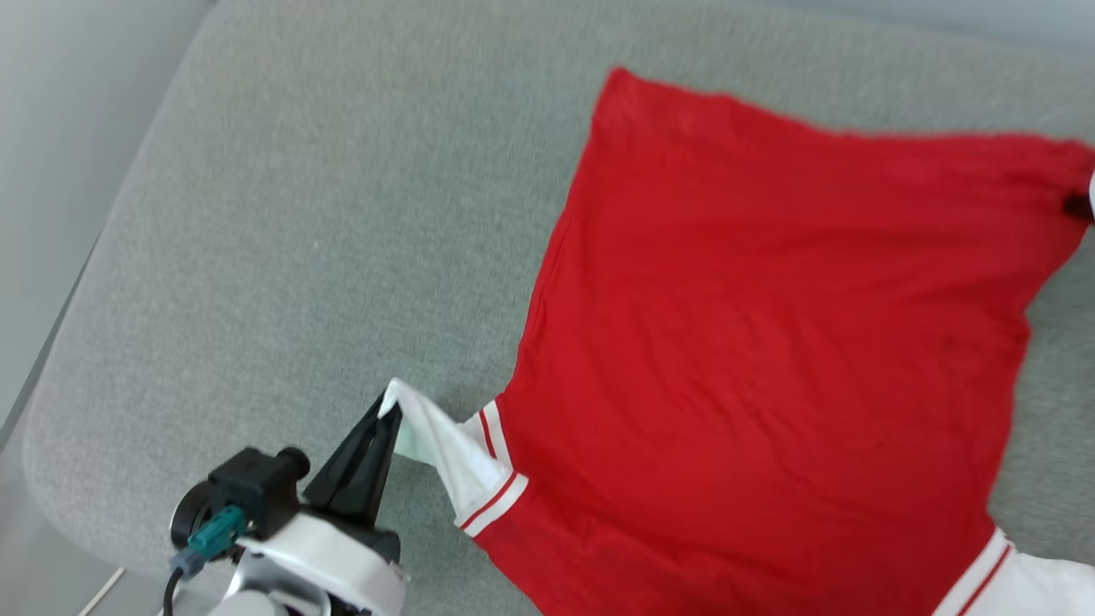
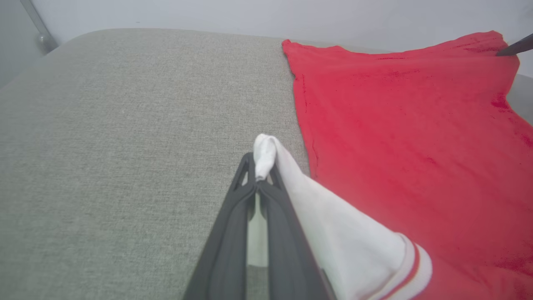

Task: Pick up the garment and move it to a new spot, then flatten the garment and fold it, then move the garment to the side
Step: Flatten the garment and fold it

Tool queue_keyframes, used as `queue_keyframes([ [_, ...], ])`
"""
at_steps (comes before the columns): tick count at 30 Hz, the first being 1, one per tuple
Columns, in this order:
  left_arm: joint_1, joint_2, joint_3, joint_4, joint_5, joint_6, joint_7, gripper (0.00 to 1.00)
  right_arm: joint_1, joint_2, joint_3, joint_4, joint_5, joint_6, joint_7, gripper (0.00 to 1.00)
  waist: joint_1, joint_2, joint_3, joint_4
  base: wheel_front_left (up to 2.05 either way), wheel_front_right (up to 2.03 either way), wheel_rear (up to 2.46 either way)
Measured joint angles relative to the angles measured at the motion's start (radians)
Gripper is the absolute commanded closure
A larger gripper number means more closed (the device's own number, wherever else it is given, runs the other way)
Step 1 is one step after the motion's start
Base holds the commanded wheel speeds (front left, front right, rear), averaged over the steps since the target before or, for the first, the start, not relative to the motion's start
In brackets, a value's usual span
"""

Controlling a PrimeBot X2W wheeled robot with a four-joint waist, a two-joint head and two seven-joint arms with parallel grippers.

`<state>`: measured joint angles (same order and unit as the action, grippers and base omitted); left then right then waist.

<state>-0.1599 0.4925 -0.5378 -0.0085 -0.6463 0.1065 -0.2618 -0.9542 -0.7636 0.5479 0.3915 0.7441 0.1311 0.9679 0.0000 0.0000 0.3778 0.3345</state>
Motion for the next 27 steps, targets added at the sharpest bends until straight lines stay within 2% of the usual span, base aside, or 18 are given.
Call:
queue_keyframes([
  [3,0.040,0.015,0.007,-0.004,-0.010,0.014,0.005,1.00,0.073,-0.050,0.018,-0.072,0.053,0.000,-0.030,1.00,-0.0001,0.0000,-0.057,-0.016,0.00,0.00,0.00],
  [4,0.081,0.031,0.018,-0.013,-0.020,0.030,0.008,1.00,0.173,-0.115,0.037,-0.155,0.097,0.000,-0.053,1.00,-0.0001,0.0000,-0.108,-0.037,0.00,0.00,0.00],
  [7,0.112,0.044,0.025,-0.021,-0.027,0.043,0.012,1.00,0.289,-0.192,0.035,-0.235,0.140,0.000,-0.080,1.00,-0.0002,0.0000,-0.150,-0.062,0.00,0.00,0.00],
  [13,0.158,0.070,0.034,-0.031,-0.037,0.063,0.017,1.00,0.576,-0.306,-0.023,-0.319,0.224,0.000,-0.145,1.00,-0.0003,0.0000,-0.209,-0.114,0.00,0.00,0.00],
  [14,0.173,0.077,0.039,-0.034,-0.039,0.070,0.017,1.00,0.687,-0.324,-0.039,-0.333,0.249,0.000,-0.159,1.00,-0.0003,0.0000,-0.222,-0.131,0.00,0.00,0.00],
  [20,0.199,0.093,0.047,-0.038,-0.045,0.080,0.017,1.00,0.960,-0.314,-0.115,-0.361,0.276,0.000,-0.230,1.00,-0.0003,0.0000,-0.239,-0.180,0.00,0.00,0.00],
  [23,0.200,0.095,0.048,-0.038,-0.045,0.082,0.017,1.00,1.083,-0.279,-0.140,-0.356,0.276,0.000,-0.255,1.00,-0.0002,0.0000,-0.235,-0.190,0.00,0.00,0.00],
  [27,0.199,0.096,0.045,-0.033,-0.044,0.082,0.017,1.00,1.167,-0.219,-0.185,-0.345,0.264,0.000,-0.283,1.00,-0.0002,0.0000,-0.220,-0.198,0.00,0.00,0.00],
])
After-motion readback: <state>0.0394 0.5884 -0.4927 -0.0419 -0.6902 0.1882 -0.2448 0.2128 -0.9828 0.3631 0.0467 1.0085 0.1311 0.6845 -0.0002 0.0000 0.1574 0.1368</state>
